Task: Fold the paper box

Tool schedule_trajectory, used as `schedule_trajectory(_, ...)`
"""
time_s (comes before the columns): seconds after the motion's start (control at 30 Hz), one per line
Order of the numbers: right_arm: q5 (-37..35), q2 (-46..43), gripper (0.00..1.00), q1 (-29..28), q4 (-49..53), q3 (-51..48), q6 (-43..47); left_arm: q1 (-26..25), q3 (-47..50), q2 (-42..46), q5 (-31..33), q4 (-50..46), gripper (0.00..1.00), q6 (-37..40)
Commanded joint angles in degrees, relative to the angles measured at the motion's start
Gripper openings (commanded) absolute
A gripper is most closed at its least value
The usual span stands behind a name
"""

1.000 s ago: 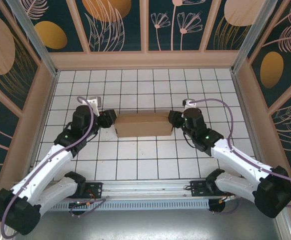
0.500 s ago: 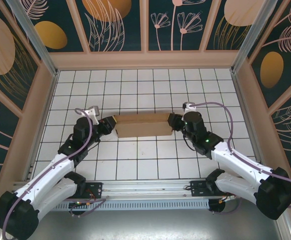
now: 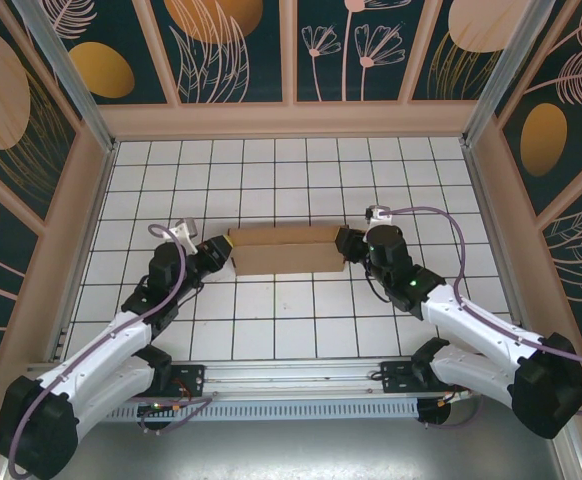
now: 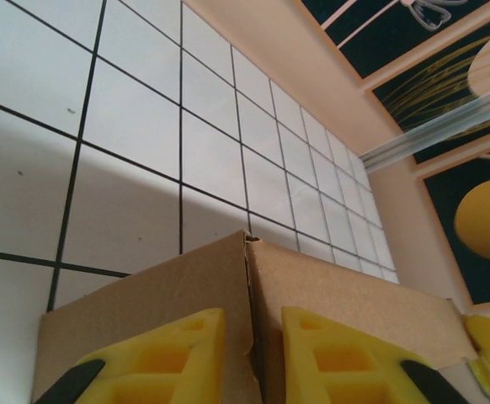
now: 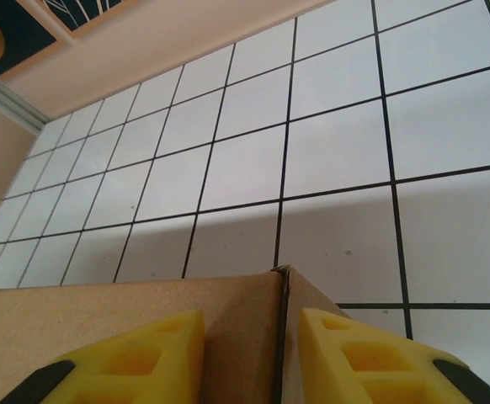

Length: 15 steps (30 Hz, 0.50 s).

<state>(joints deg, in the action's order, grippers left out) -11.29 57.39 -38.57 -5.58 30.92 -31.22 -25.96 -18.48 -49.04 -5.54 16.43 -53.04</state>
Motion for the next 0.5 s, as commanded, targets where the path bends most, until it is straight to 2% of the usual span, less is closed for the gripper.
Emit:
schedule_trajectory(0.0,0.1,1.8,0.34,0.3,7.9,-4.3,-3.4,0.1,6.6,-1.1,2.6,-13.1,0.20,-3.4)
schedule_trajectory(0.17,3.3,1.3,0.26,0.3,5.3,-9.1,-8.9,0.1,9.6,1.2,3.8,-13.2,0.17,-5.0)
schedule_trajectory(0.33,6.4,2.3,0.15,0.3,2.1,-12.0,-11.1,0.1,9.3,-1.7,2.0,-11.5,0.17,-4.0)
schedule_trajectory(0.47,9.0,2.8,0.18,0.4,2.2,-10.8,-9.6,0.2,7.0,-1.8,1.4,-12.5,0.18,-1.7)
